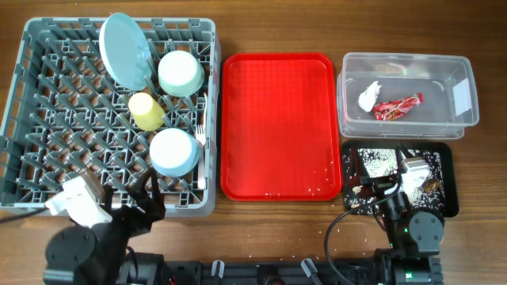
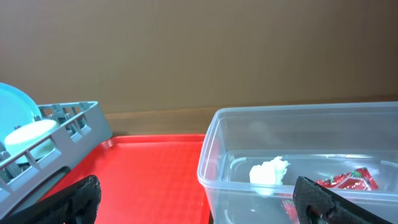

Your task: Sort waste into correct bins and load items into the dishwasher rack

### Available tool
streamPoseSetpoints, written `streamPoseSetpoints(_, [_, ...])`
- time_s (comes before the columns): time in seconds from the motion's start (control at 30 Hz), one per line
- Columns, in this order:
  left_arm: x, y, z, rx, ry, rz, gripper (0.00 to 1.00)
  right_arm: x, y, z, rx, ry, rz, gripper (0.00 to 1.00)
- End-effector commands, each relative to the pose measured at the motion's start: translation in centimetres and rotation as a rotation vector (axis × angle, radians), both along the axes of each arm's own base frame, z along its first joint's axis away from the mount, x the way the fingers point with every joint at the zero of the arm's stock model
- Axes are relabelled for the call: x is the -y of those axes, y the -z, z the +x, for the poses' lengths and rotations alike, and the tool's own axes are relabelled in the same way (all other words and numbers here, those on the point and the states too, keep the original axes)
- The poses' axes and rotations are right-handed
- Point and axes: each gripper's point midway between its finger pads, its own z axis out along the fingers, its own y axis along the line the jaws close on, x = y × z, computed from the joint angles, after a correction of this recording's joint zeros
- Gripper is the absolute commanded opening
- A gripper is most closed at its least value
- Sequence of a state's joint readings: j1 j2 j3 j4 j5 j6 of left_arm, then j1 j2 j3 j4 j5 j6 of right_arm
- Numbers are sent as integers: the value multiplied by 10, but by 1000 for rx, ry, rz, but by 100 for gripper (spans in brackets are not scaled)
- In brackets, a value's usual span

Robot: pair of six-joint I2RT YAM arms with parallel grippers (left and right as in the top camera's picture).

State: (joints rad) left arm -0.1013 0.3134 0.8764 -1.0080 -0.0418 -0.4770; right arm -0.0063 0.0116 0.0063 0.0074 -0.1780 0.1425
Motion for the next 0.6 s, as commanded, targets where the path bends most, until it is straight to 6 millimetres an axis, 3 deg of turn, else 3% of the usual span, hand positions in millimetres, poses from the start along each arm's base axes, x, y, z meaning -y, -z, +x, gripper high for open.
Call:
streamPoseSetpoints(0.0, [10, -15, 22, 284, 42, -46, 100, 1, -3, 0, 10, 8, 15, 100])
streamPoseSetpoints(0.1, [23, -51, 44, 631, 109, -79, 100, 1, -3, 0, 10, 8, 15, 100])
streamPoseSetpoints(0.13, [26, -51, 48, 702, 130, -83, 100, 1, -3, 0, 10, 8, 15, 100])
streamPoseSetpoints(0.27, [30, -9, 65, 693, 140, -84, 100, 1, -3, 0, 10, 8, 15, 100])
streamPoseSetpoints(0.43, [29, 36, 70, 647, 129, -81, 100, 1, -3, 0, 10, 8, 15, 100])
streamPoseSetpoints(0.57, [26, 84, 78, 487, 110, -68, 100, 1, -3, 0, 10, 8, 15, 100])
